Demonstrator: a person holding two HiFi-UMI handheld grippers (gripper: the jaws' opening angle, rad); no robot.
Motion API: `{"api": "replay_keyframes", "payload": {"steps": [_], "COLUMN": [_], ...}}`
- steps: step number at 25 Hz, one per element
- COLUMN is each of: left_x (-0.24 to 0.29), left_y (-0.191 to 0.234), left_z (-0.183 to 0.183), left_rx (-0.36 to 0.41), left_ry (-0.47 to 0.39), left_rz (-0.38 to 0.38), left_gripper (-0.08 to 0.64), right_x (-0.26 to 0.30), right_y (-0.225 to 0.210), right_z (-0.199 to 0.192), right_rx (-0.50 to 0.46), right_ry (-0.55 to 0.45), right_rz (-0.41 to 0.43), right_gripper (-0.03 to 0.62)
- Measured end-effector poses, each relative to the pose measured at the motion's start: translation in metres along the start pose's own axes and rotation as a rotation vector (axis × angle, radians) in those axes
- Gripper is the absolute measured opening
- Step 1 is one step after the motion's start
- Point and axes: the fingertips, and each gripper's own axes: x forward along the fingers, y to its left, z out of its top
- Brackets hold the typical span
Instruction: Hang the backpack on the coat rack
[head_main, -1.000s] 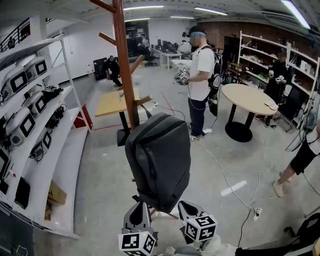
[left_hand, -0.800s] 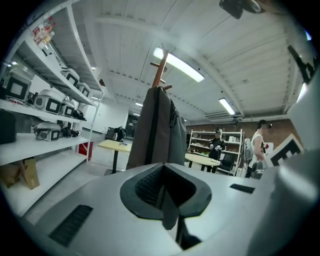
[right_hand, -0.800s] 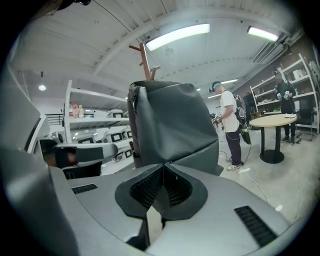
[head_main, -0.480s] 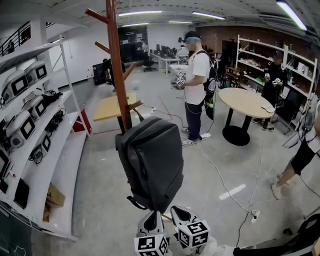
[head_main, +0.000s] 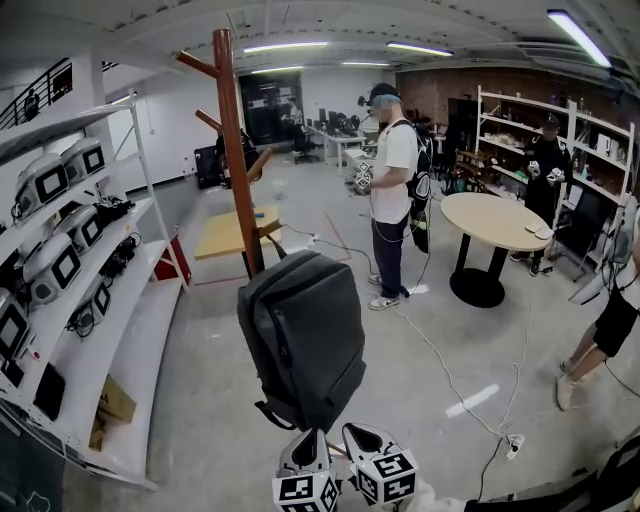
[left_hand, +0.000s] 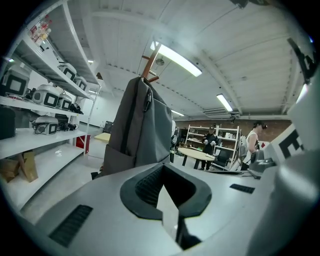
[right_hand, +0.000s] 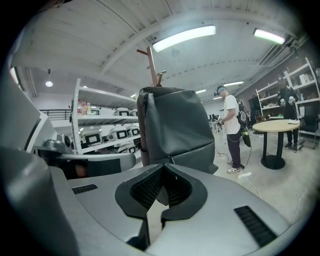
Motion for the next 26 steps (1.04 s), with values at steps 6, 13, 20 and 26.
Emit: {"api": "replay_keyframes", "payload": {"steps": [6, 13, 20, 26], "left_x": [0.0003, 0.0007, -0.0013, 0.0016], "left_y": [-0.0072, -0.0009, 0.0008, -0.0013], "left_z": [0.0006, 0.0032, 0.0009, 0.0011], "left_rx": [0.018, 0.017, 0.014, 0.018], "left_ry": [0.008, 0.003, 0.005, 0.008], "left_rz": [-0.015, -0.006, 0.0, -0.01], "left_gripper": [0.002, 0.002, 0.002, 0.002], "right_x": [-0.0022, 0.0025, 0.0026, 0.0066], "right_y": [0.0003, 0.002, 0.0008, 0.001], "right_z": [0.0023, 0.0039, 0.0013, -0.0002], "right_rx": [0.0, -0.001, 0.006, 0.013], "right_ry": [-0.007, -0.006, -0.006, 0.002], "right_rz": [0.019, 0.028, 0.022, 0.019], "right_gripper": [0.012, 0.012, 0.012, 0.012]}}
